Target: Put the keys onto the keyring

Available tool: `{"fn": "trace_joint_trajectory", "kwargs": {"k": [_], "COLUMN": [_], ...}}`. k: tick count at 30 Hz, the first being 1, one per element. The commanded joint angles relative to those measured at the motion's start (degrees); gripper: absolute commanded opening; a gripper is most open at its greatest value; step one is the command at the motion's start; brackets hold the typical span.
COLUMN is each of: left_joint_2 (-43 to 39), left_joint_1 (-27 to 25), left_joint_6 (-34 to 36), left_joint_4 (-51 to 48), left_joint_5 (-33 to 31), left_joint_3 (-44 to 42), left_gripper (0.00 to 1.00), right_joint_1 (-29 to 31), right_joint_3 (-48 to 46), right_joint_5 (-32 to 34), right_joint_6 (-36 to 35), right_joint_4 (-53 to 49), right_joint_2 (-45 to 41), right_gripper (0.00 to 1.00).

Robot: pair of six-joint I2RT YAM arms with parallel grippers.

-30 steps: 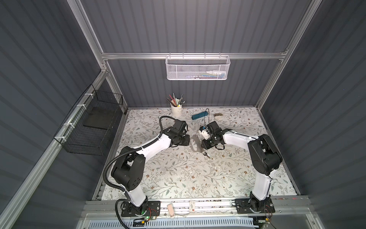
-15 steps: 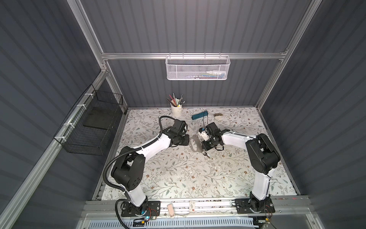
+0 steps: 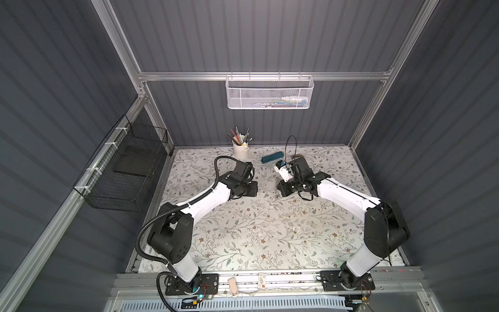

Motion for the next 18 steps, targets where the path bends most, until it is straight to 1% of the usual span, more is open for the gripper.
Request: {"fn": "trace_joint_trajectory", "kwargs": {"k": [1, 9, 13, 18], "left_joint_2": [-3.1, -6.1, -7.9, -10.0], "left_joint_1": [0.4, 0.5, 0.9, 1.0], "left_joint_6": [-0.4, 0.9, 0.8, 0.7], "left_joint_4": [-1.6, -2.6, -2.7, -2.1], "left_joint_5": [1.6, 5.4, 5.9, 6.2], "left_joint_3": [4.8, 14.4, 16.6, 16.4], "left_gripper": [0.35, 0.38, 0.39, 0.41], "right_joint_1": [0.3, 0.2, 0.2, 0.2], "right_joint_3": [3.0, 8.0, 9.5, 9.2], "right_joint_5": [-0.6, -1.8, -2.3, -3.4], "right_joint_6": [0.7, 1.9, 3.2, 5.1], "right_joint_4": [-3.4, -5.7, -6.3, -5.8], "right_joint_2": [-4.4, -11.1, -12.2, -12.5], "right_gripper": [0.00, 0.00, 0.00, 0.00]}}
